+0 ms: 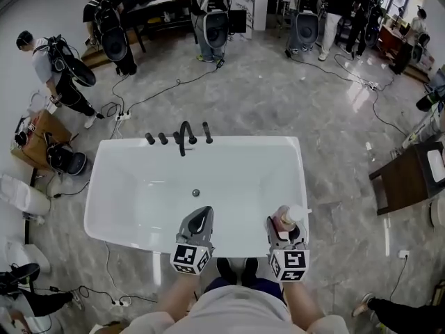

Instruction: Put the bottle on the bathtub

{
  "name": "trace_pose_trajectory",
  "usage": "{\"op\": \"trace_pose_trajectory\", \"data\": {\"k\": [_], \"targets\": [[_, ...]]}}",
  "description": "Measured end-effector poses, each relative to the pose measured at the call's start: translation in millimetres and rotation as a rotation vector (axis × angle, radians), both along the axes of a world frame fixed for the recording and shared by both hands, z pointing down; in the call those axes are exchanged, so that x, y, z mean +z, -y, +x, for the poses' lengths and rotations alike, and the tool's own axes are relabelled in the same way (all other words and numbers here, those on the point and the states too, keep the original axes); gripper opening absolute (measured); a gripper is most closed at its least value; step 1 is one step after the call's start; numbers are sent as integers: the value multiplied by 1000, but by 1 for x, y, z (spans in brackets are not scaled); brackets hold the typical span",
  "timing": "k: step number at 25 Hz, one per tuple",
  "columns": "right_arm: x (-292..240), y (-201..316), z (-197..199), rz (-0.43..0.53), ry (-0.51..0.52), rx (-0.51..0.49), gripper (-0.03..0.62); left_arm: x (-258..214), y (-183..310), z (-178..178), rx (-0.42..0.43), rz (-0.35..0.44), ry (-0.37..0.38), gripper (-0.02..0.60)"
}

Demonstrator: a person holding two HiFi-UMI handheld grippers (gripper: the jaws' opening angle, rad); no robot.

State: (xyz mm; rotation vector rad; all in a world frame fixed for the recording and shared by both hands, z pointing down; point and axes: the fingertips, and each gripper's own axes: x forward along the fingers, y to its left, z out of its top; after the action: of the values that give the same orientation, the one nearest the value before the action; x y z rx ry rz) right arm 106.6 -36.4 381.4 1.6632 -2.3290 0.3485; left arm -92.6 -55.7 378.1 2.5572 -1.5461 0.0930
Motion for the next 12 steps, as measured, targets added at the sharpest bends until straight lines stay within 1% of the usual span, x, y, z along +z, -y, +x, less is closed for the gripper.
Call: {"op": "trace_pose_trajectory", "data": {"k": [7, 12], "targets": [[35, 21, 9, -33, 10, -5, 218, 36, 18, 2, -30, -30, 24, 8], [71, 33, 16, -58, 17, -4, 218, 74, 23, 10, -21, -69, 46, 8]]}}
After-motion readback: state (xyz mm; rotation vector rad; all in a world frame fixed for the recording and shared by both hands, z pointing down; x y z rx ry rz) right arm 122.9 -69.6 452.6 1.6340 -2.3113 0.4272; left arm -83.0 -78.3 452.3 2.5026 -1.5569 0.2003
